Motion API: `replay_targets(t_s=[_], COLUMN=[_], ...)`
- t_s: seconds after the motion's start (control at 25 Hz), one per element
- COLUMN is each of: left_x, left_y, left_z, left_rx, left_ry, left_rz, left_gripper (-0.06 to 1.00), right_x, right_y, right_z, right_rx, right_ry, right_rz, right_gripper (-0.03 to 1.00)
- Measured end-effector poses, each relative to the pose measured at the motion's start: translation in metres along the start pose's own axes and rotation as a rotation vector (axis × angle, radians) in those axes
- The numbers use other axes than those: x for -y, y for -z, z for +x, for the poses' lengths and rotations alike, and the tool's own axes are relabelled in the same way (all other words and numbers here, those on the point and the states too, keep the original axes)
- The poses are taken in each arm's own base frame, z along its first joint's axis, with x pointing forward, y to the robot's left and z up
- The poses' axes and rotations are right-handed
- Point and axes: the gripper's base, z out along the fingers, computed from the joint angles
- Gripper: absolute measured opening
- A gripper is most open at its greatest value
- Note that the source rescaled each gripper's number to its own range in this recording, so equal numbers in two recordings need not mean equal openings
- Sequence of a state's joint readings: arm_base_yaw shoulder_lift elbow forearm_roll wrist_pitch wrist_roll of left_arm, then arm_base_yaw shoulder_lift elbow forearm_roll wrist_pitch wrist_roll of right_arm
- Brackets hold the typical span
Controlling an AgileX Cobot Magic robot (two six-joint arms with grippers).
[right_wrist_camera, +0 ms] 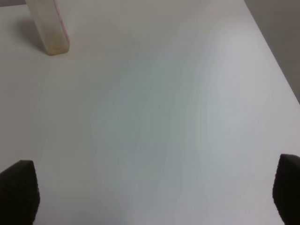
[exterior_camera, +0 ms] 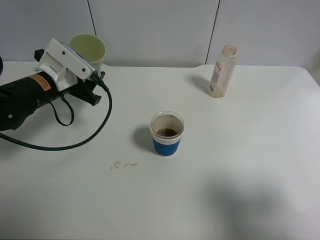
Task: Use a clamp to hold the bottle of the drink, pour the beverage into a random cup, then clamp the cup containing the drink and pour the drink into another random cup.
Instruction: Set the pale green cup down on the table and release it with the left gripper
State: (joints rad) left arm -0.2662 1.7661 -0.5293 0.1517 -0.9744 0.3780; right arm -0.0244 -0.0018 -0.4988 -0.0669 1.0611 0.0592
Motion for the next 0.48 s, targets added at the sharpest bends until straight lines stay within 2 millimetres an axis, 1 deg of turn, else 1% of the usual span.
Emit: replay_targets(t_s=[0.2,0.28,0.48], left_x=[-0.001,0.003,0.013], left_y=[-0.002,-0.005,-0.011], left_z=[0.014,0.024,0.045], left_rx=[-0.008,-0.007,-0.027], left_ry=[0.083,0.116,0.135], left_rz=[-0.019,-0.016,-0.003], left_gripper=[0.03,0.03,0.03], right_x=[0.0,0.0,0.0], right_y=[0.0,0.0,0.0], right_z=[0.0,0.0,0.0], right_rx=[0.0,0.0,0.0], right_ry=[0.0,0.0,0.0], right_rz=[0.0,0.0,0.0], right_gripper=[1.0,1.0,1.0])
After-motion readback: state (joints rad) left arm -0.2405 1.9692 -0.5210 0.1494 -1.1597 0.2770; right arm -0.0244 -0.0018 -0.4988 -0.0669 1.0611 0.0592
